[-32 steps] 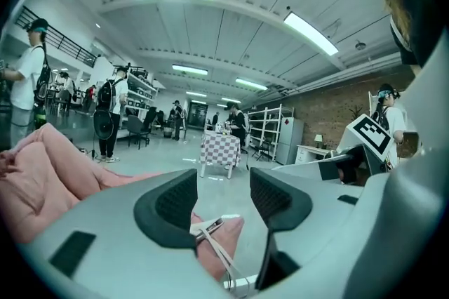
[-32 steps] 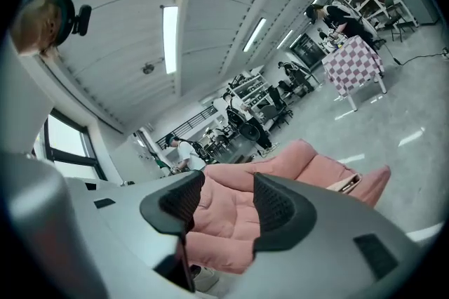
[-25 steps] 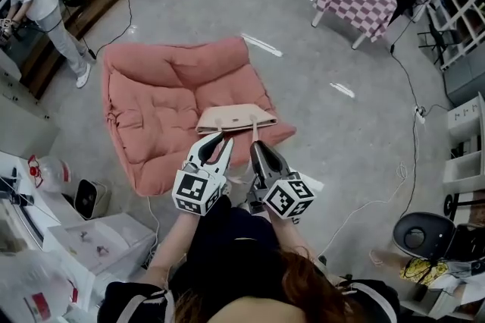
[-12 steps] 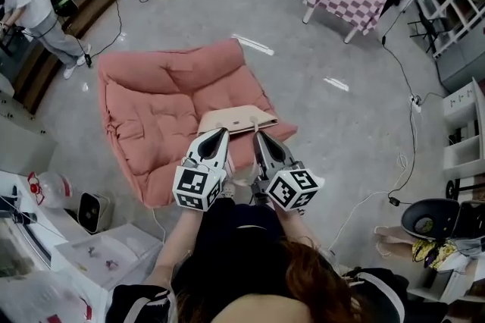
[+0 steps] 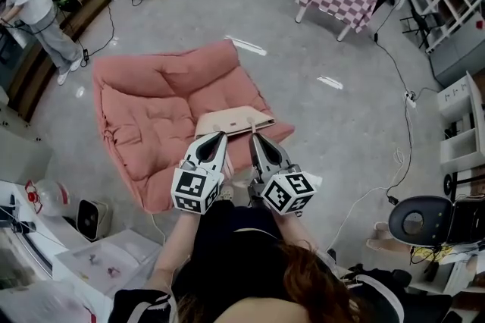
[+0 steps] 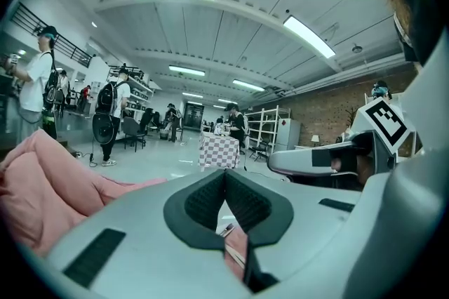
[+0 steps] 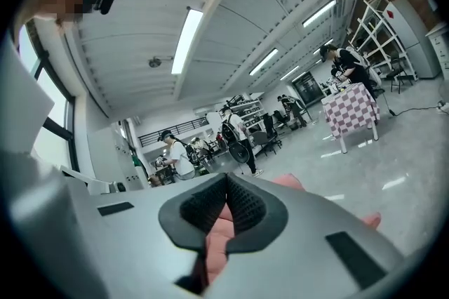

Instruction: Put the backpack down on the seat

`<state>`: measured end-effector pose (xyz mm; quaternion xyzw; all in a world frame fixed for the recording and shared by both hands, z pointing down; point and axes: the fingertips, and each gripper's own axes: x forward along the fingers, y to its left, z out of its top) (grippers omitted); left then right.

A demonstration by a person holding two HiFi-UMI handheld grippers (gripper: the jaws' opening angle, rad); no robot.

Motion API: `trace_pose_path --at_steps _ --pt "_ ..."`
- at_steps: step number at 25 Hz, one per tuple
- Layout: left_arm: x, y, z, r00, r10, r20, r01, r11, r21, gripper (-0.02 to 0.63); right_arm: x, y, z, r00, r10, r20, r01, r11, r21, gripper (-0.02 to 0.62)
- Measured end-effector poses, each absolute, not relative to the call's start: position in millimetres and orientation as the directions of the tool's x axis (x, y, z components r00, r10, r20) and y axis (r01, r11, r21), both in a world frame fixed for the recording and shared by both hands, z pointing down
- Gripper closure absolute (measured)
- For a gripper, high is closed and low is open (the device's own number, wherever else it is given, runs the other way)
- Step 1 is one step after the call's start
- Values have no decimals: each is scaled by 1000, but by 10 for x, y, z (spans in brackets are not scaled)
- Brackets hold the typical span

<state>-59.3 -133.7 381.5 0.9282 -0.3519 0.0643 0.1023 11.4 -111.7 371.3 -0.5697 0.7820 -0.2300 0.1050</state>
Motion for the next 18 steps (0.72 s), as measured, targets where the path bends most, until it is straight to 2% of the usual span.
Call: trace_pose_path --at_steps 18 --pt "-419 -1334 3953 769 -603 213 -635 -759 145 586 210 -1085 3886 -309 -942 129 -840 207 -501 561"
